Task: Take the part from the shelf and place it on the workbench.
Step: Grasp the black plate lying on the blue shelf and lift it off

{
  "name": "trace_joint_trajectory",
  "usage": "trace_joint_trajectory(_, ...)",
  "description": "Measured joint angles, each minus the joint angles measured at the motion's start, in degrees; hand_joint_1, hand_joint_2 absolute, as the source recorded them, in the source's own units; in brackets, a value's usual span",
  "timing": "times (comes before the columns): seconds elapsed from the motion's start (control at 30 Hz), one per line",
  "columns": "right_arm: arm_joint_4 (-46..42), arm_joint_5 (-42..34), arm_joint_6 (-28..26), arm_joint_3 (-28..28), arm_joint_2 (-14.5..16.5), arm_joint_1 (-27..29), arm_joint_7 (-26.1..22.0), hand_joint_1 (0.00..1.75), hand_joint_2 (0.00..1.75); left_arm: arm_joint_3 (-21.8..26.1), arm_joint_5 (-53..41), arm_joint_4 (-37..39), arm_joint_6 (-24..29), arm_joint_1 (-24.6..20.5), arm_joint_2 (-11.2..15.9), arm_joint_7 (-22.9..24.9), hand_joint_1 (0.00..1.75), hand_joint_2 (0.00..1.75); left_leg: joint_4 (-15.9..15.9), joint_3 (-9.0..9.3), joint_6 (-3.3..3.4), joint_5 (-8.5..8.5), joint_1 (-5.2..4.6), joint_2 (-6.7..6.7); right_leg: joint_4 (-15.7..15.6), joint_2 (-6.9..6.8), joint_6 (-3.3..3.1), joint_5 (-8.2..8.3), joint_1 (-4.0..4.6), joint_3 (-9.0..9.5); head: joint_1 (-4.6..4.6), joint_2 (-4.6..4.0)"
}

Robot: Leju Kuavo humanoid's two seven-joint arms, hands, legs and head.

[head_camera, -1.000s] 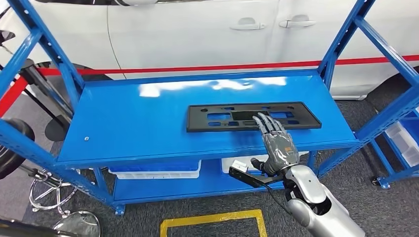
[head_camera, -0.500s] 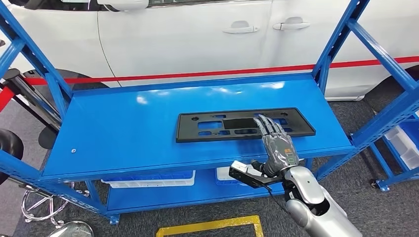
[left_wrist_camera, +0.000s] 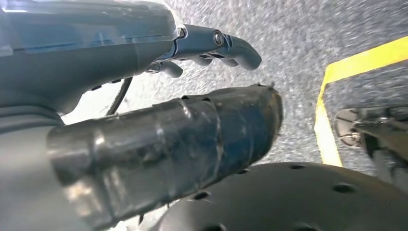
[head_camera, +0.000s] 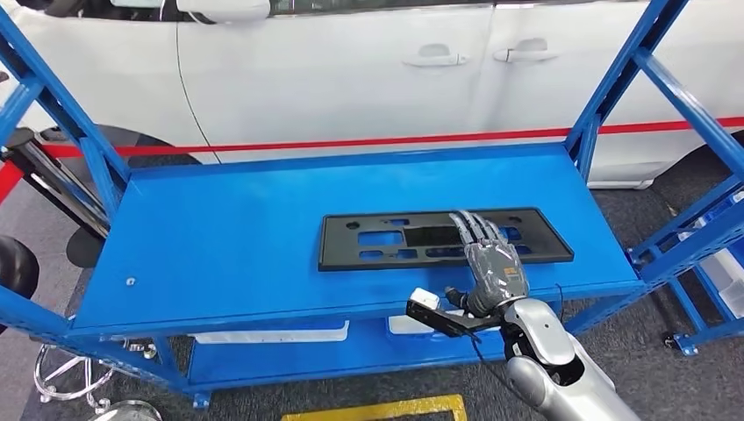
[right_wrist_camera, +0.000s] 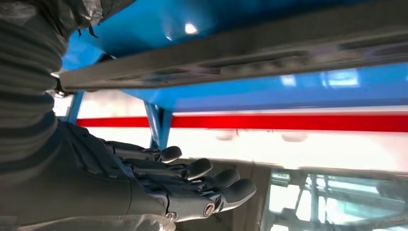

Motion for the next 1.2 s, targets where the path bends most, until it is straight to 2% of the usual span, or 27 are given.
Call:
trace_joint_trajectory(0.03,0.07,0.01,0.25,-0.01,0.02,0.00,0.16,0.00,1.75,-0.16,0.32,0.00,0.10,-0.08,0.00,-0.09,0.00,0.00,-0.09,0.06,-0.35,-0.13,-0.02,0.01,-0.29,0.08,-0.36,-0.18,0.17,0.13,0.00,0.00)
trace_joint_trajectory(0.1,0.28,0.04,0.84,-0.03,0.02,0.04,0.55,0.00,1.75,-0.57,1.06,0.00,0.22,-0.25,0.01,-0.31,0.00,0.00,0.21,0.21,-1.00,-0.69,0.04,0.09,-0.67,0.16,-1.16,-0.35,-0.08,0.62,-0.03,0.00)
trace_joint_trajectory(0.13,0.51,0.01,1.13,-0.06,0.02,-0.01,0.67,0.00,1.75,-0.76,1.40,0.00,0.25,-0.32,0.01,-0.44,0.00,0.00,1.59,-0.28,-1.24,-1.46,0.07,0.13,-0.97,0.16,-1.59,-0.45,-0.20,1.05,-0.06,0.00)
trace_joint_trajectory(0.17,0.90,-0.16,1.49,-0.08,0.04,-0.05,0.74,0.00,1.75,-0.96,1.80,0.00,0.34,-0.38,0.01,-0.64,0.00,0.00,4.27,-1.55,-1.42,-2.72,0.10,0.15,-1.25,0.11,-2.02,-0.59,-0.30,1.51,-0.09,0.00)
trace_joint_trajectory(0.23,2.07,-0.97,2.39,-0.12,0.16,-0.01,0.73,0.00,1.75,-1.37,2.64,0.00,0.60,-0.35,0.02,-1.09,0.00,0.00,12.07,-6.04,-1.54,-5.60,0.17,0.16,-1.31,-0.03,-2.60,-1.11,-0.06,2.11,-0.13,0.00)
trace_joint_trajectory(0.27,2.77,-1.48,2.83,-0.10,0.31,0.10,0.67,0.00,1.75,-1.63,3.10,0.00,0.72,-0.33,0.02,-1.29,0.00,0.00,15.37,-8.32,-1.57,-6.29,0.19,0.16,-1.28,-0.06,-2.74,-1.41,0.06,2.37,-0.12,0.00)
trace_joint_trajectory(0.3,3.46,-1.88,3.20,-0.06,0.51,0.22,0.61,0.00,1.75,-1.89,3.52,0.00,0.79,-0.32,0.02,-1.43,0.00,0.00,16.78,-9.76,-1.56,-5.77,0.19,0.16,-1.26,-0.03,-2.78,-1.74,0.14,2.71,-0.13,0.00)
trace_joint_trajectory(0.33,4.10,-2.15,3.50,0.01,0.76,0.28,0.51,0.00,1.75,-2.13,3.91,0.00,0.91,-0.30,0.02,-1.57,0.00,0.00,15.96,-10.12,-1.49,-4.03,0.19,0.16,-1.23,0.04,-2.75,-2.11,0.20,3.16,-0.13,0.00)
trace_joint_trajectory(0.37,4.69,-2.34,3.74,0.11,1.08,0.29,0.40,0.00,1.75,-2.35,4.32,0.00,1.05,-0.28,0.02,-1.77,0.00,0.00,12.87,-9.28,-1.33,-1.33,0.18,0.16,-1.19,0.12,-2.66,-2.54,0.23,3.72,-0.13,0.00)
trace_joint_trajectory(0.4,5.17,-2.51,3.93,0.23,1.42,0.29,0.31,0.00,1.75,-2.54,4.68,0.00,1.25,-0.26,0.04,-2.00,0.00,0.00,8.85,-7.89,-1.11,1.32,0.16,0.16,-1.16,0.20,-2.53,-3.00,0.24,4.20,-0.13,0.00)
trace_joint_trajectory(0.43,5.62,-2.68,4.08,0.40,1.77,0.23,0.18,0.00,1.75,-2.74,5.07,0.01,1.47,-0.24,0.08,-2.24,0.00,0.00,5.27,-6.34,-0.92,3.01,0.04,0.16,-1.06,0.27,-2.27,-3.47,0.36,4.55,-0.12,0.00)
trace_joint_trajectory(0.47,6.00,-2.82,4.21,0.61,2.09,0.12,0.06,0.00,1.75,-2.97,5.47,0.01,1.65,-0.28,0.12,-2.49,0.00,0.00,2.84,-5.24,-0.71,3.75,-0.07,0.16,-0.99,0.31,-2.00,-3.84,0.44,4.74,-0.12,0.00)
trace_joint_trajectory(0.53,6.67,-3.02,4.46,1.20,2.72,-0.37,-0.10,0.07,1.75,-3.42,6.34,0.02,1.89,-0.43,0.19,-2.92,0.00,0.00,1.51,-4.43,-0.35,3.18,-0.31,0.15,-1.04,0.36,-1.42,-4.28,0.58,4.83,-0.11,0.00)
trace_joint_trajectory(0.6,7.21,-3.20,4.66,1.95,3.50,-0.89,-0.17,0.80,1.75,-3.74,7.22,0.01,2.03,-0.63,0.21,-3.28,0.00,0.00,0.89,-3.92,0.18,2.95,-0.08,0.15,-0.99,0.33,-0.85,-4.69,0.55,5.12,-0.11,0.00)
trace_joint_trajectory(0.67,7.85,-3.58,4.80,2.73,4.20,-1.12,-0.25,1.47,1.75,-4.01,8.00,0.00,2.10,-0.66,0.22,-3.47,0.00,0.00,0.13,-2.98,0.77,2.78,0.22,0.19,2.26,0.23,-0.26,-6.40,0.43,3.88,-0.08,0.00)
trace_joint_trajectory(0.7,8.21,-3.84,4.87,3.08,4.43,-1.10,-0.28,1.47,1.75,-4.22,8.38,0.00,2.09,-0.62,0.22,-3.49,0.00,0.00,-0.04,-2.60,0.99,2.59,0.24,0.19,5.63,0.17,-0.02,-7.81,0.26,2.10,-0.05,0.00)
trace_joint_trajectory(0.77,8.89,-4.23,4.93,3.70,4.88,-1.05,-0.34,1.61,1.75,-4.70,8.85,0.00,2.04,-0.57,0.21,-3.50,0.00,0.00,-0.07,-2.04,1.19,2.02,0.23,0.17,13.19,0.15,0.34,-10.16,0.04,-2.84,-0.04,0.00)
trace_joint_trajectory(0.8,9.15,-4.30,4.93,3.99,5.14,-1.03,-0.35,1.68,1.75,-4.91,8.97,0.00,2.03,-0.55,0.19,-3.50,0.00,0.00,-0.06,-1.63,1.18,1.65,0.24,0.16,15.16,0.13,0.47,-9.90,-0.08,-4.65,-0.04,0.00)
trace_joint_trajectory(0.83,9.35,-4.32,4.92,4.21,5.36,-1.05,-0.37,1.75,1.75,-5.04,9.03,0.00,2.02,-0.52,0.18,-3.50,0.00,0.00,-0.06,-1.09,1.11,1.24,0.26,0.16,15.00,0.11,0.53,-8.41,-0.19,-5.43,-0.03,0.00)
trace_joint_trajectory(0.87,9.50,-4.39,4.88,4.37,5.55,-1.08,-0.40,1.75,1.75,-5.14,9.21,0.00,2.01,-0.50,0.17,-3.51,0.00,0.00,-0.05,-0.41,0.98,0.79,0.28,0.15,12.50,0.08,0.53,-5.80,-0.30,-4.98,-0.03,0.00)
trace_joint_trajectory(0.9,9.60,-4.54,4.83,4.45,5.68,-1.12,-0.43,1.75,1.75,-5.27,9.47,0.00,1.92,-0.49,0.15,-3.58,0.00,0.00,-0.04,0.29,0.79,0.29,0.29,0.14,8.55,0.05,0.44,-2.82,-0.39,-3.77,-0.03,0.00)
trace_joint_trajectory(0.93,9.71,-4.74,4.78,4.55,5.81,-1.16,-0.50,1.75,1.75,-5.46,9.75,0.00,1.76,-0.51,0.13,-3.78,0.00,0.00,-0.03,0.79,0.49,-0.19,0.23,0.15,4.99,0.06,0.27,-0.77,-0.31,-2.43,-0.04,0.00)
trace_joint_trajectory(0.97,9.76,-4.95,4.72,4.69,5.95,-1.27,-0.57,1.75,1.75,-5.71,10.01,0.00,1.58,-0.54,0.12,-4.03,0.00,0.00,0.01,1.17,0.15,-0.62,0.19,0.12,2.11,0.08,-0.01,0.37,-0.18,-1.24,-0.03,0.00)
trace_joint_trajectory(1.03,9.93,-5.24,4.68,5.16,6.33,-1.28,-0.64,1.75,1.75,-6.29,10.25,0.00,1.34,-0.65,0.11,-4.49,0.00,0.00,0.06,1.35,-0.40,-1.17,0.09,0.11,0.23,0.12,-0.52,0.15,0.08,-0.26,-0.04,0.00)
trace_joint_trajectory(1.17,10.07,-5.33,4.47,5.73,7.02,-1.42,-0.62,1.75,1.75,-7.41,11.21,0.00,1.61,-0.64,0.13,-4.57,0.00,0.00,-0.39,1.91,-0.03,-1.50,0.19,0.23,-0.22,0.32,-0.92,-0.25,0.19,0.19,-0.06,0.00)
trace_joint_trajectory(1.2,10.08,-5.36,4.35,5.78,7.10,-1.45,-0.57,1.75,1.75,-7.66,11.49,0.00,1.64,-0.63,0.13,-4.60,0.00,0.00,-0.52,2.10,-0.11,-1.56,0.23,0.25,-0.21,0.34,-1.03,-0.37,0.26,0.27,-0.05,0.00)
